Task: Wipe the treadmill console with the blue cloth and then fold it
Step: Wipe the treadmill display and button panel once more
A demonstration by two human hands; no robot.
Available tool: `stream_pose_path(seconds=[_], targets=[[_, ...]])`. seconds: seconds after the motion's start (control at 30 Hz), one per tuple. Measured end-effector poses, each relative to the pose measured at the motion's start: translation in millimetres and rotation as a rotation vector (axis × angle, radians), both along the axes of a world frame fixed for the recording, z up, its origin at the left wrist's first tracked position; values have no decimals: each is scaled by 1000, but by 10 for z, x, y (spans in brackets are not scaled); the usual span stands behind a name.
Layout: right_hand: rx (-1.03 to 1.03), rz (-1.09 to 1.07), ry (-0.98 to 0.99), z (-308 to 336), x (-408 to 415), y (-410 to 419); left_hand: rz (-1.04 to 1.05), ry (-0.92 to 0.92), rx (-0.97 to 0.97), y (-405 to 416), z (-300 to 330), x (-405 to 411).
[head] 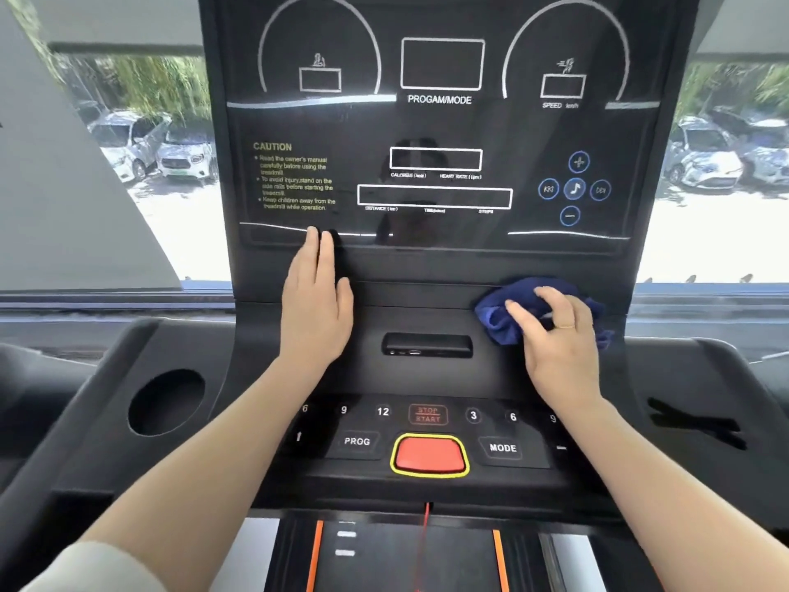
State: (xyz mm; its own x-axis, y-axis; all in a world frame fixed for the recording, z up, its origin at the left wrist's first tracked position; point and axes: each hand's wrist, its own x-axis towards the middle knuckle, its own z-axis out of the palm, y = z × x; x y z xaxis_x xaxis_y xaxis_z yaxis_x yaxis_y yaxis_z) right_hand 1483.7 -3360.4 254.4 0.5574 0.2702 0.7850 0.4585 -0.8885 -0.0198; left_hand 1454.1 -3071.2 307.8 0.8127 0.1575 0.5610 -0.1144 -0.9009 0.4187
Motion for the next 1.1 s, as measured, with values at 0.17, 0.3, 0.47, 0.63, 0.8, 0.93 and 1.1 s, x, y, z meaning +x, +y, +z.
stream_pose_path(seconds=[0.17, 0.3, 0.47, 0.63, 0.8, 0.93, 1.1], targets=[[-130, 267, -55, 82, 41, 604, -67, -83, -17, 168, -21, 6], [-205, 364, -2, 143, 52, 1086, 42, -51, 9, 314, -63, 15], [-193, 464, 136, 182, -58, 1777, 131, 22, -24, 429, -98, 41], [-324, 443, 115, 289, -24, 1630, 115, 0, -107, 461, -81, 24], [-182, 318, 42, 193, -55, 1326, 125, 40, -175, 450, -33, -9], [-334, 428, -11, 133, -32, 1748, 92, 34, -204, 496, 14, -69], [-348, 442, -41, 162, -77, 2151, 58, 21, -192, 575, 44, -139]])
